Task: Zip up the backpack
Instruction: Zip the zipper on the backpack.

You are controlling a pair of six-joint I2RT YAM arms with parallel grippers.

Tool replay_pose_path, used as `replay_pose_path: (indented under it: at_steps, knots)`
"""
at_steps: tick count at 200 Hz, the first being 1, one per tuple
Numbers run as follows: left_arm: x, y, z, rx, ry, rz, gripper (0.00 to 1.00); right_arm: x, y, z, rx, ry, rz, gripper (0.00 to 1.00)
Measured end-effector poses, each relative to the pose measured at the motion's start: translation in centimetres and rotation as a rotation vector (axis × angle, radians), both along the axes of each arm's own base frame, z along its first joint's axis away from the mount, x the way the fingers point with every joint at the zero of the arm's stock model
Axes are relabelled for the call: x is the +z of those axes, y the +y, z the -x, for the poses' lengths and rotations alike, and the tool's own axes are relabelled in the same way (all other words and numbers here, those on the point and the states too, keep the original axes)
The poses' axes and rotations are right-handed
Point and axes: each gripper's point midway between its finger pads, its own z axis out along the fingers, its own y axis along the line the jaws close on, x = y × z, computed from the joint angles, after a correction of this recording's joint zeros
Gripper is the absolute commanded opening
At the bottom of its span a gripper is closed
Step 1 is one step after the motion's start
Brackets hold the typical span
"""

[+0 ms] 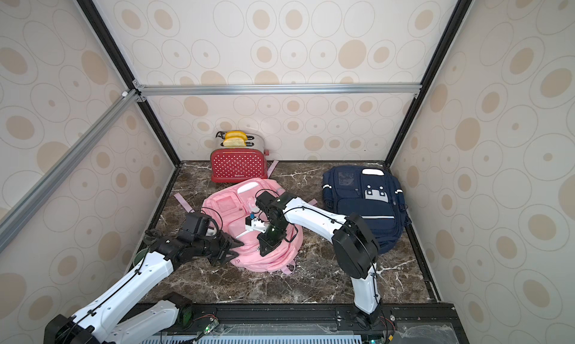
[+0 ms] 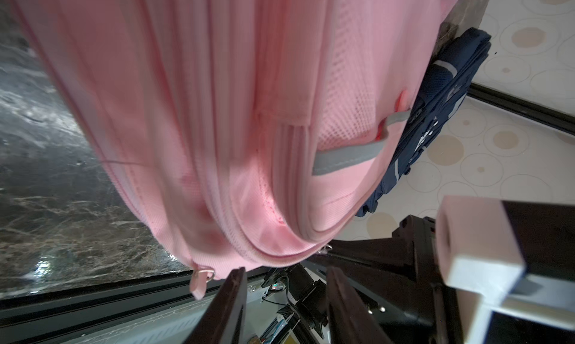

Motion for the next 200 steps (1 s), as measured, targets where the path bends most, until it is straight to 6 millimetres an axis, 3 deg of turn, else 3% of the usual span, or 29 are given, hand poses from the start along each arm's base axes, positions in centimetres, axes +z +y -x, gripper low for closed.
replay_pose_path:
  at_steps: [86, 113, 146, 200]
  knots:
    - [-2.2, -2.0, 0.0, 0.003, 0.042, -0.035, 0.42, 0.1, -0.3, -0.5, -0.004, -0.031, 0.023, 0.0]
    - [-2.6, -2.3, 0.1, 0.003, 0.048, -0.042, 0.3, 0.0, -0.5, -0.4, 0.001, -0.039, 0.038, 0.0]
    - [-3.7, -2.1, 0.3, 0.005, 0.07, -0.069, 0.0, -0.1, -0.6, 0.0, 0.025, -0.05, 0.051, 0.0]
    - [-5.0, -1.3, 0.5, -0.013, 0.048, -0.126, 0.0, -2.0, -2.2, 0.9, 0.119, -0.086, 0.086, 0.0]
